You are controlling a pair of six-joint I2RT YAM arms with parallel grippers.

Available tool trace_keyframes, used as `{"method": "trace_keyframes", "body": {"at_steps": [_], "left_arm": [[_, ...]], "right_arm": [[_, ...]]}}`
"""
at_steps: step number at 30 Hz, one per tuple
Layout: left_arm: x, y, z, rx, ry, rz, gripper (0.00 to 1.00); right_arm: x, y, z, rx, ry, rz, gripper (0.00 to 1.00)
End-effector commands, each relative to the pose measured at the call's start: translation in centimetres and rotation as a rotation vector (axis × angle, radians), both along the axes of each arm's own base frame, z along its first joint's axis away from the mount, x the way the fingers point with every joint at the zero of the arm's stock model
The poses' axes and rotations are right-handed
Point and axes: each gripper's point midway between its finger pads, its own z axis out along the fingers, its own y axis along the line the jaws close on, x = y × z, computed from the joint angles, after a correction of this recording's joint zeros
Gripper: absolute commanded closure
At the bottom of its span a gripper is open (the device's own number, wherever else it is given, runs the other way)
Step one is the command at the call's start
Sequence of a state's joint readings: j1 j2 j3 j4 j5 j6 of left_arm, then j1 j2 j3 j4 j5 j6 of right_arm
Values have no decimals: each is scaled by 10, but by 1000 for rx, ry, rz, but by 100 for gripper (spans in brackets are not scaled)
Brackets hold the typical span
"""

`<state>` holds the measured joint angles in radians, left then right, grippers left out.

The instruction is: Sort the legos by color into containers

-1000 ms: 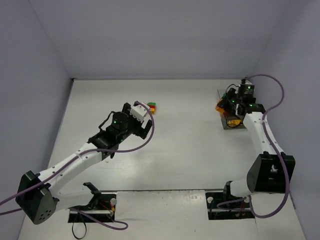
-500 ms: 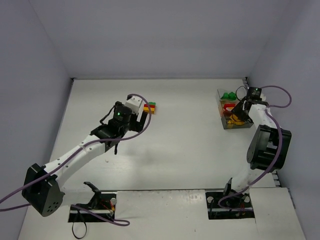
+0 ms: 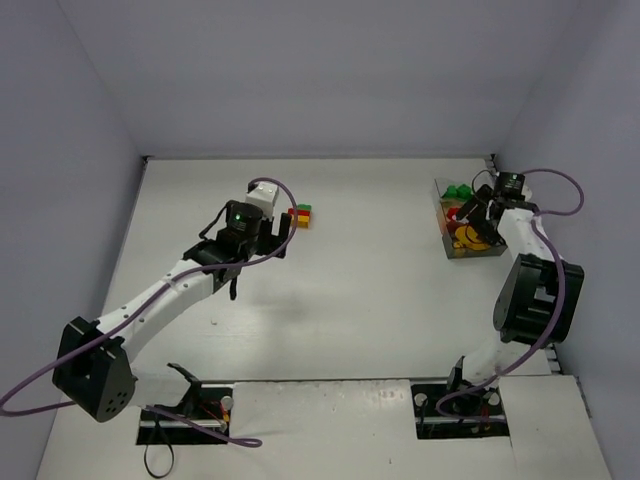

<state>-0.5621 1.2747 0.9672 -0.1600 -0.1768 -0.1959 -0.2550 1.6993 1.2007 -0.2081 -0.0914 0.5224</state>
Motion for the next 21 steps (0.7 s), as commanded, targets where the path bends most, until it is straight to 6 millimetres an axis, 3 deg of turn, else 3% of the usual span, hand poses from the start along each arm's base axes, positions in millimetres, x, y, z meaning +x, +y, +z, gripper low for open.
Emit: {"method": "trace_keyframes", "body": {"at_steps": [1, 2, 8, 10, 11, 12, 13, 14, 15, 16, 17, 18, 19, 21], "left_arm": [[15, -17, 34, -123, -37, 3, 12], [18, -22, 41, -140, -44, -2, 12], [52, -35, 29, -159, 22, 93, 12], [68, -41, 20, -149, 66, 138, 12], [74, -44, 0, -121, 116, 155, 12], [85, -51, 9, -142, 100, 164, 12], [90, -54, 7, -142, 102, 169, 12], [98, -57, -9, -122, 126, 178, 12], [108, -61, -2, -126, 104, 182, 12], [113, -61, -22, -91, 144, 196, 12], [118, -62, -27, -87, 159, 211, 11], [129, -64, -18, -104, 148, 222, 11], [132, -63, -37, -79, 190, 235, 11], [139, -65, -46, -64, 199, 241, 11]], "right_arm": [[4, 5, 56, -24, -154, 37, 35], [2, 6, 72, -42, -192, 55, 35], [-13, 37, 136, -46, -366, 196, 35], [-19, 52, 147, -34, -399, 256, 34], [-25, 57, 155, -33, -425, 273, 34], [-27, 63, 158, -29, -436, 294, 34], [-31, 67, 164, -27, -454, 310, 34], [-35, 73, 162, -9, -455, 331, 34], [-38, 79, 164, -4, -464, 350, 34], [-41, 83, 163, 9, -466, 369, 34], [-44, 86, 157, 18, -456, 377, 34], [-46, 88, 155, 25, -454, 383, 33], [-51, 91, 152, 35, -452, 393, 33], [-55, 95, 150, 44, -453, 408, 33]]}}
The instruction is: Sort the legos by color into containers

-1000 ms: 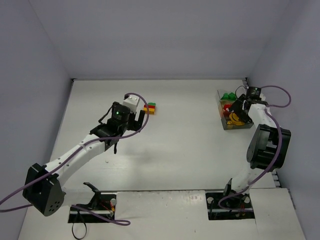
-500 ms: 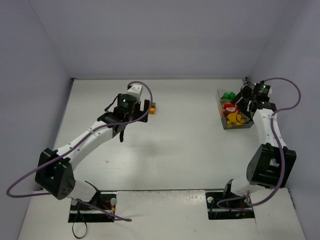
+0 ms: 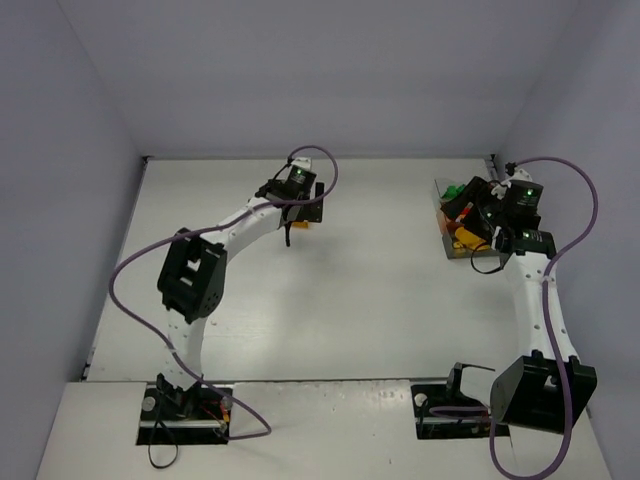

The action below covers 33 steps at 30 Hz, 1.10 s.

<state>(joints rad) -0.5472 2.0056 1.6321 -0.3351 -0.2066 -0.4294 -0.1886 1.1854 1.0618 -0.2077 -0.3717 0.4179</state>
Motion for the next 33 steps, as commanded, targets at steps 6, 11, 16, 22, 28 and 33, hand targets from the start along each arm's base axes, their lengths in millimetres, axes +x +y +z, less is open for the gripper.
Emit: {"method": "trace_keyframes", "body": {"at_steps": [6, 11, 16, 22, 28, 33], "left_arm": [[43, 5, -6, 32, 4, 63, 11], [61, 8, -21, 63, -8, 49, 11], [62, 2, -42, 56, 35, 17, 13], [57, 2, -34, 42, 1, -11, 63], [46, 0, 44, -15, -213, -131, 90], [-5, -16, 83, -66, -375, -423, 96]], "right_arm": [[-14, 22, 1, 35, -37, 111, 33], [-20, 28, -2, 38, -38, 139, 33], [-26, 31, -2, 46, -45, 146, 33], [-25, 37, 1, 49, -50, 180, 33], [-18, 67, 13, 61, -63, 286, 35], [-18, 123, 25, 134, -58, 468, 36]]}}
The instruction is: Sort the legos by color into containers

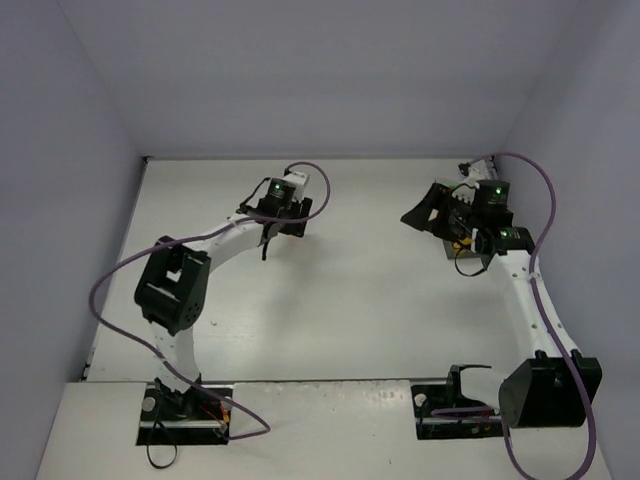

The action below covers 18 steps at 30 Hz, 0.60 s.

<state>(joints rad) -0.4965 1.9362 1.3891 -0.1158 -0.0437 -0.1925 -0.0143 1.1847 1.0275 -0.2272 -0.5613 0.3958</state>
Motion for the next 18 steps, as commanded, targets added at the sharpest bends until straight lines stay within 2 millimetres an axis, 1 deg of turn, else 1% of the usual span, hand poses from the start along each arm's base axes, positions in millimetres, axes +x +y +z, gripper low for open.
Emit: {"method": "trace_keyframes", "body": {"at_steps": [1, 2, 3, 4, 5, 6, 7, 8, 9, 10, 11, 12, 13, 14, 15, 16, 18], "left_arm": [[-9, -32, 132, -154, -398, -276, 96], [-19, -35, 138, -172, -416, -320, 96], [-32, -42, 148, -184, -446, -407, 96], [-46, -43, 170, -204, -502, -460, 99], [-55, -44, 174, -181, -539, -525, 100], [-77, -47, 180, -195, -570, -601, 100], [-86, -46, 184, -181, -600, -637, 100], [-95, -46, 186, -181, -616, -659, 100], [-106, -46, 178, -177, -614, -687, 100], [-119, -44, 193, -185, -656, -718, 100], [-126, -44, 194, -173, -672, -748, 100], [-136, -41, 197, -174, -686, -765, 100], [-142, -40, 199, -175, -696, -780, 100], [-145, -39, 200, -170, -703, -788, 100], [-148, -38, 199, -166, -700, -792, 100], [-152, -36, 201, -164, -708, -798, 100], [-156, -35, 203, -162, -716, -805, 100]], "right_arm": [[6, 49, 43, 73, -103, 169, 36], [6, 58, 47, 77, -108, 196, 36], [7, 67, 45, 90, -92, 216, 36], [7, 78, 54, 105, -108, 253, 36], [2, 96, 57, 116, -105, 303, 36], [2, 106, 56, 129, -97, 326, 36], [2, 116, 63, 137, -110, 352, 36], [0, 124, 65, 145, -109, 375, 36], [-2, 139, 65, 157, -105, 412, 36], [-5, 147, 66, 167, -103, 435, 36], [-5, 154, 71, 175, -117, 457, 36], [-8, 166, 68, 183, -101, 490, 36], [-11, 173, 67, 186, -98, 511, 36], [-12, 180, 73, 193, -109, 535, 36], [-13, 187, 70, 196, -101, 556, 36], [-21, 198, 71, 200, -101, 592, 36], [-24, 210, 70, 206, -98, 630, 36]]}}
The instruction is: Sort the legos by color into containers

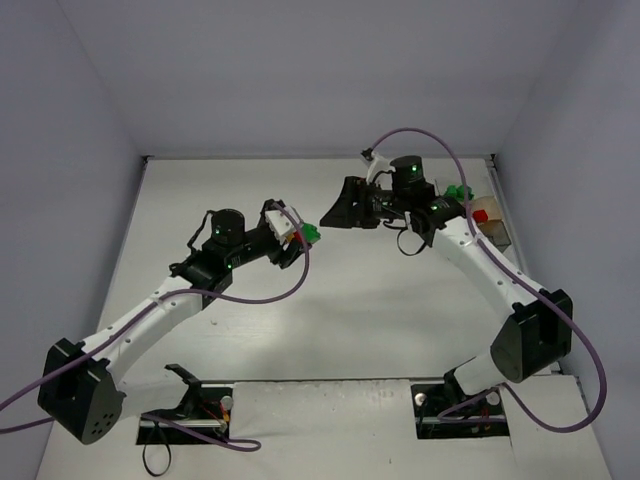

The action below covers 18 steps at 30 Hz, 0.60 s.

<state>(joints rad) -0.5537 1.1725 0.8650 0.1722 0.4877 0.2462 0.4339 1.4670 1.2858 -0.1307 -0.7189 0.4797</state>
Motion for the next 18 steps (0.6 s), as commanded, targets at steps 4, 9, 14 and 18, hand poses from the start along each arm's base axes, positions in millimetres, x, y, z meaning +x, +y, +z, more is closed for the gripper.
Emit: {"method": "trace_keyframes", "body": {"at_steps": [4, 9, 14, 18], "left_arm": [[-9, -4, 39, -39, -146, -68, 100], [-11, -5, 41, -45, -143, -75, 100], [-12, -4, 42, -51, -140, -72, 100], [-14, -3, 35, -46, -123, -71, 100]], "right_arm": [[-14, 41, 31, 88, -74, 141, 36], [-24, 55, 28, 93, -68, 183, 36], [-27, 55, 24, 84, -69, 181, 64], [-26, 51, 26, 74, -96, 156, 85]]}}
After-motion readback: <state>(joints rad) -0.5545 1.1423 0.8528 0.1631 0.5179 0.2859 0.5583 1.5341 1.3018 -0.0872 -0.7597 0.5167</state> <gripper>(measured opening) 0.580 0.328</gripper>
